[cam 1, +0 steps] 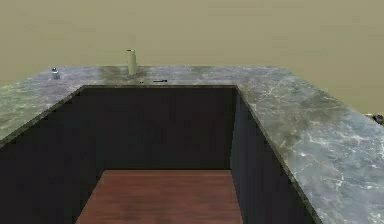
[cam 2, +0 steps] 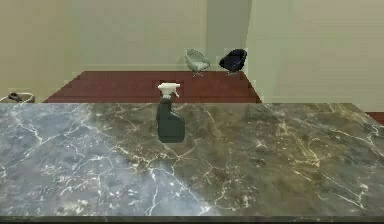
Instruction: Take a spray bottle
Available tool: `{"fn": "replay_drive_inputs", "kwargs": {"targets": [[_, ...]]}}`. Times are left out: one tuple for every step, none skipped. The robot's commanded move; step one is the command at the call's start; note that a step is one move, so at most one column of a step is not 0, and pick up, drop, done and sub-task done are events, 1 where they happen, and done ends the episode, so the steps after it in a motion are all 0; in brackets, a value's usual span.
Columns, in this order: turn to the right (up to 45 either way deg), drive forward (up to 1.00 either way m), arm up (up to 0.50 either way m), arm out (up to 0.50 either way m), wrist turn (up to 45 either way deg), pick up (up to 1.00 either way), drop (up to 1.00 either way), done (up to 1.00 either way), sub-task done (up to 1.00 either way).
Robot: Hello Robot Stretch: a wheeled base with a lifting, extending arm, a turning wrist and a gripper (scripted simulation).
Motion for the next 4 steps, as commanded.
{"fn": "replay_drive_inputs", "kwargs": {"targets": [[0.0, 0.00, 0.50, 0.00, 0.0, 0.00, 0.00, 0.00, 0.00], [0.0, 0.00, 0.38, 0.00, 0.0, 0.00, 0.00, 0.00, 0.00], [0.0, 0.00, 0.00, 0.30, 0.0, 0.00, 0.00, 0.00, 0.00], [0.0, 0.00, 0.00, 0.00, 45.0, 0.00, 0.00, 0.00, 0.00]]}}
